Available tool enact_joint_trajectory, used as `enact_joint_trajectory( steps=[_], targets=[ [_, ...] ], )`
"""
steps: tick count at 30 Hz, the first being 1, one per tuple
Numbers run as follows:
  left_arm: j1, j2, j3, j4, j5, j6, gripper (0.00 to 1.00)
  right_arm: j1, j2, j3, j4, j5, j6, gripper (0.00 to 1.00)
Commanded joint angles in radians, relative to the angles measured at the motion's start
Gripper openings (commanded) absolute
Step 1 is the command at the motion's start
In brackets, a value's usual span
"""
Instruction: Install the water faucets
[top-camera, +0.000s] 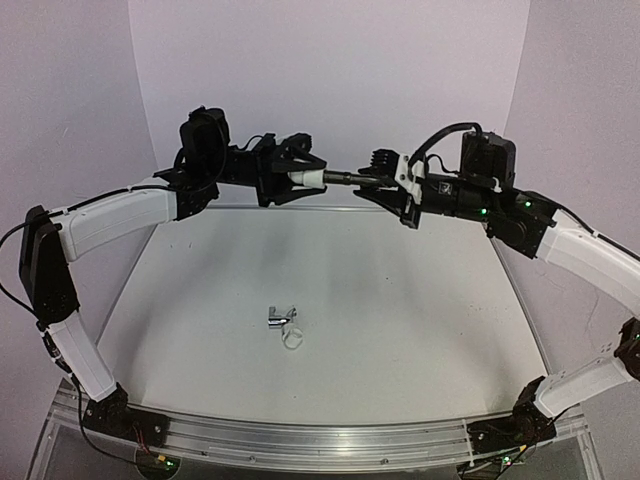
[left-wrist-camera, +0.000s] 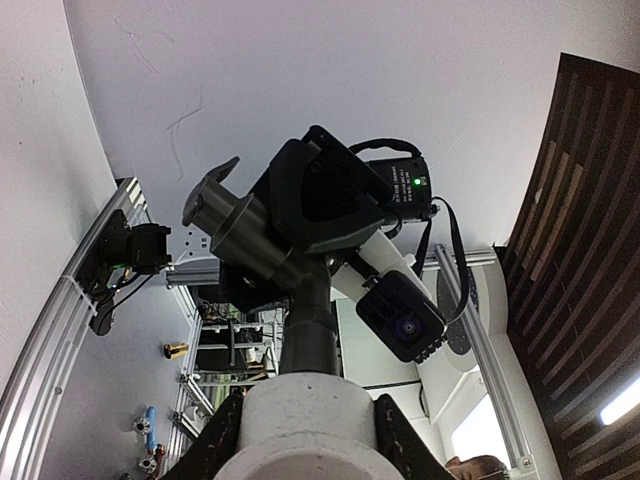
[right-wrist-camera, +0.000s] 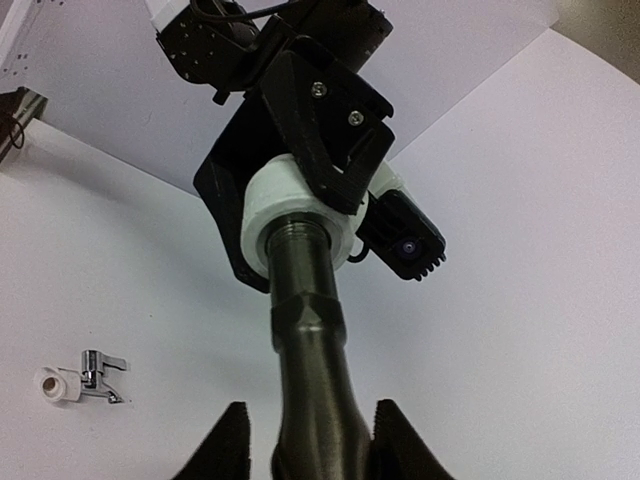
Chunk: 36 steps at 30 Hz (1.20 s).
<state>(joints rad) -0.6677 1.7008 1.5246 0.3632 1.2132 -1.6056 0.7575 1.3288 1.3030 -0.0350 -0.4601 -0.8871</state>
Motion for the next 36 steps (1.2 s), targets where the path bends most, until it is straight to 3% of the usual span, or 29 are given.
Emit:
enact_joint_trajectory(
  steps=[1,5,10,17,20,24,27,34,36],
  targets=[
    [-0.007,-0.052,0.044,0.068,0.005,0.012,0.0,0.003,0.013,0.035,0.026,-0.014,0.015,0.2],
    [-0.008,-0.053,0.052,0.067,0.006,0.036,0.0,0.004,0.009,0.034,0.026,-0.006,0.032,0.03],
    [-0.008,-0.075,0.093,-0.114,-0.016,0.246,0.0,0.002,0.011,0.07,0.019,-0.052,0.172,0.0],
    [-0.007,-0.142,0.152,-0.401,-0.189,0.787,0.0,0.0,0.009,0.151,-0.037,-0.204,0.448,0.0],
    [-0.007,-0.177,0.142,-0.456,-0.253,1.007,0.05,-0.003,0.01,0.185,-0.065,-0.271,0.545,0.0],
    [-0.012,-0.226,0.109,-0.546,-0.338,1.352,0.01,-0.007,0.011,0.198,-0.074,-0.374,0.655,0.0],
    [-0.024,-0.245,0.084,-0.556,-0.403,1.52,0.02,-0.007,0.017,0.203,-0.084,-0.429,0.708,0.0],
    [-0.077,-0.253,0.136,-0.721,-0.574,1.908,0.17,-0.007,0.047,0.244,-0.142,-0.462,0.704,0.0],
    [-0.089,-0.283,0.119,-0.726,-0.668,1.997,0.27,-0.007,0.042,0.24,-0.156,-0.435,0.663,0.0]
  ],
)
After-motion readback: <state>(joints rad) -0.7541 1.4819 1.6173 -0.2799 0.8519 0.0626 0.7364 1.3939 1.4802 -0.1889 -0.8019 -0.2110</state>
